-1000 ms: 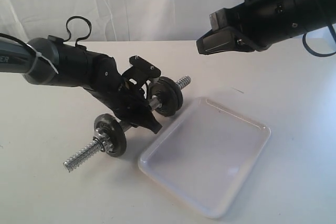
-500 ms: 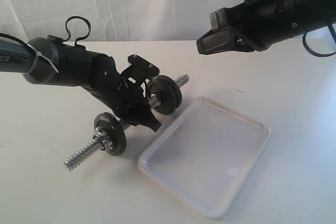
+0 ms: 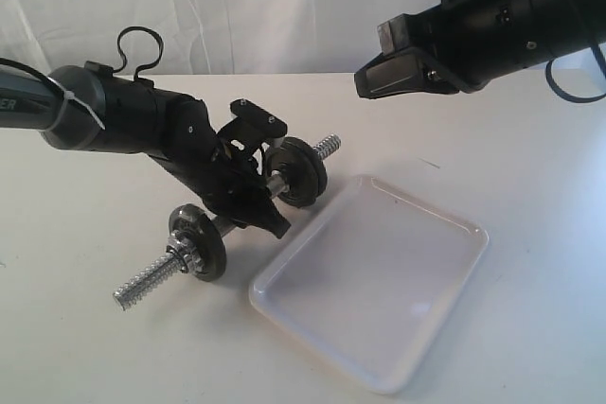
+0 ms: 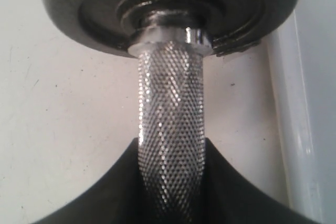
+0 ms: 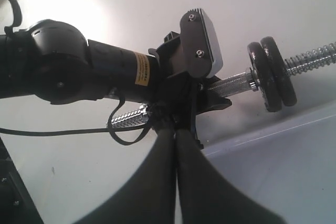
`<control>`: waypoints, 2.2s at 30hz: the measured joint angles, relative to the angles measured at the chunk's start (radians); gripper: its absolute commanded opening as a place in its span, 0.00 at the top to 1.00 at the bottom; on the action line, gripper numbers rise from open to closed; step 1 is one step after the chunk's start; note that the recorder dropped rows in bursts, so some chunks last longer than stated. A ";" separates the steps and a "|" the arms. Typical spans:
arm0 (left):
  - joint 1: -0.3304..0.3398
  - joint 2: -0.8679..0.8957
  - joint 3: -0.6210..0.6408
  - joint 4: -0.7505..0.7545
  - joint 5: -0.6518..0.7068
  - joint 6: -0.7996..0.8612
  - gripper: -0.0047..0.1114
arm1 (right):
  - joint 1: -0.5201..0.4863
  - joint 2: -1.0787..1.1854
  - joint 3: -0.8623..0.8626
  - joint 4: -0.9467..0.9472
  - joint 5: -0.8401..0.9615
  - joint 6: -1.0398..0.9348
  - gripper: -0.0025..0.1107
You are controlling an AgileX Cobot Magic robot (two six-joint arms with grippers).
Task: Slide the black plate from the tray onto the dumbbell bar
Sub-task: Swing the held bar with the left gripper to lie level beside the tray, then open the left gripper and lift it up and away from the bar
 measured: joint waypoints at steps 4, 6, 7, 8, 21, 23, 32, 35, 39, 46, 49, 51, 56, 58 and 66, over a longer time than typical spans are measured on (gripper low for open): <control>0.000 0.000 0.000 0.000 0.002 -0.002 0.96 | 0.000 0.000 0.000 0.000 0.000 0.000 0.98; 0.000 0.002 0.000 0.000 0.002 -0.002 0.96 | 0.000 0.000 0.000 0.000 0.000 0.000 0.98; 0.000 0.004 0.000 0.000 0.002 -0.002 0.96 | 0.000 0.000 0.000 0.000 0.000 0.000 0.98; 0.000 0.006 0.000 0.000 0.002 -0.002 0.96 | 0.000 0.000 0.000 0.000 0.000 0.000 0.98; 0.000 0.019 -0.019 -0.002 0.000 -0.010 0.64 | 0.000 0.000 0.000 0.000 0.000 0.020 0.98; 0.000 0.019 -0.021 -0.002 0.005 -0.010 0.64 | 0.000 0.000 0.000 0.000 0.000 0.020 0.98; 0.000 0.004 -0.033 -0.004 0.008 -0.010 0.48 | 0.000 0.000 0.000 0.000 0.000 0.020 0.98; 0.000 0.000 -0.034 -0.004 0.011 -0.010 0.44 | 0.000 0.000 0.000 0.000 0.000 0.020 0.98; 0.000 0.000 -0.034 -0.004 0.024 -0.010 0.44 | 0.000 0.000 0.000 0.000 0.000 0.020 0.98; 0.000 -0.019 -0.034 0.025 0.079 -0.010 0.44 | 0.000 0.000 0.000 0.000 0.000 0.026 0.98; 0.000 -0.046 -0.038 0.031 0.100 -0.010 0.44 | 0.000 0.000 0.000 0.000 0.000 0.026 0.98; 0.000 -0.075 -0.038 0.033 0.114 -0.010 0.44 | 0.000 0.000 0.000 0.000 0.000 0.026 0.98; 0.000 -0.139 -0.042 0.098 0.193 -0.010 0.44 | 0.000 0.000 0.000 0.000 0.000 0.026 0.98; 0.005 -0.191 -0.059 0.182 0.295 -0.010 0.47 | 0.000 0.000 0.000 0.000 0.000 0.026 0.98; 0.053 -0.404 -0.112 0.366 0.614 -0.179 0.96 | 0.000 0.000 0.000 -0.003 -0.003 0.026 0.98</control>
